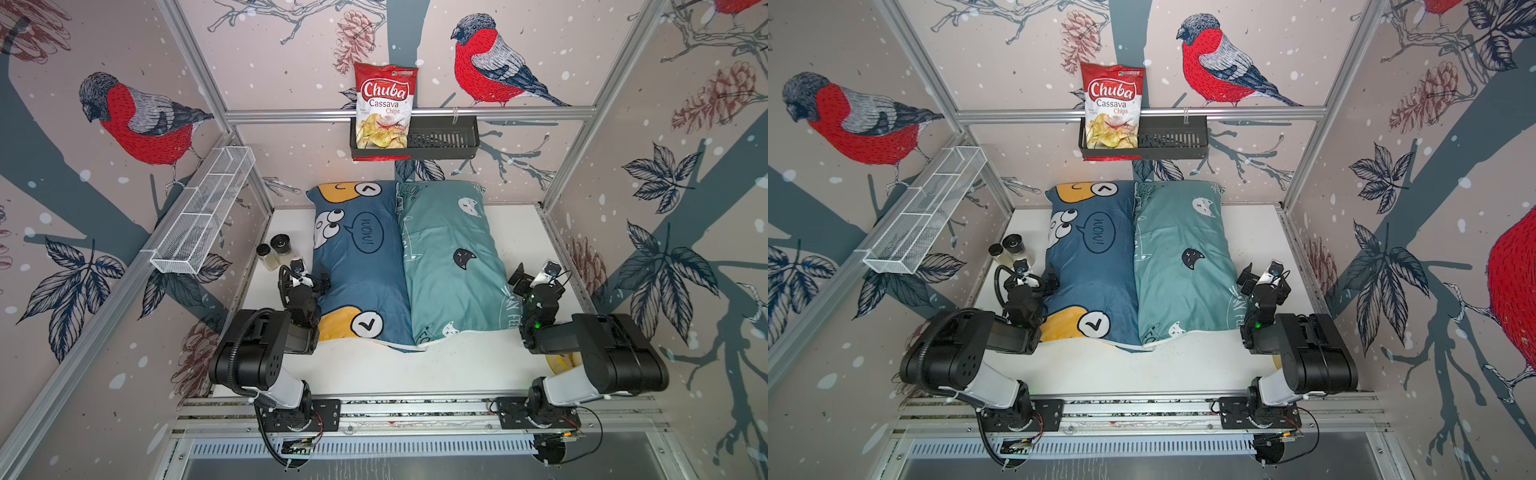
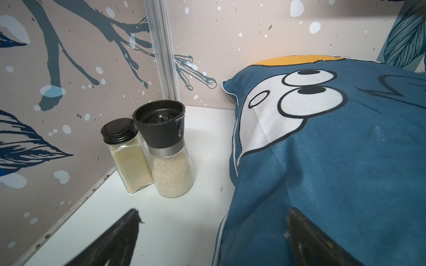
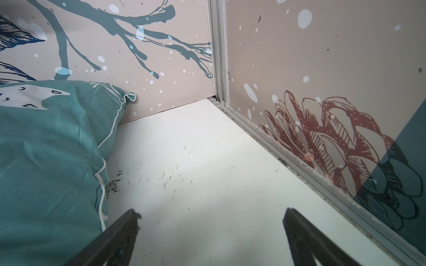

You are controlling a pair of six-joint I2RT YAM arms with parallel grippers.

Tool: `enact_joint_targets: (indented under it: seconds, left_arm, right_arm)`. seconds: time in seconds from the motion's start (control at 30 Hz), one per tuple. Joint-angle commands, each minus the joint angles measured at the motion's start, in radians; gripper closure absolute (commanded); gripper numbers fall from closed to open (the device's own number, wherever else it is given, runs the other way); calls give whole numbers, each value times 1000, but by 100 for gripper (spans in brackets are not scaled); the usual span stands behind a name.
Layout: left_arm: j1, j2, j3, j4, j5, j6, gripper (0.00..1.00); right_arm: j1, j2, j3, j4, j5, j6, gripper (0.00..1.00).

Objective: Zip up pillowcases
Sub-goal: Reset both arms

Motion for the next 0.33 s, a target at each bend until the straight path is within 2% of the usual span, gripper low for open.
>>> enact_joint_targets:
  seconds: [0.0, 0.3]
  left_arm:
    - [2, 2, -3, 18, 27, 15, 1]
    - [2, 2, -3, 19, 27, 15, 0]
  right_arm:
    - [5, 2, 13, 4, 7, -3, 0]
    - [11, 0, 9, 9, 15, -6, 0]
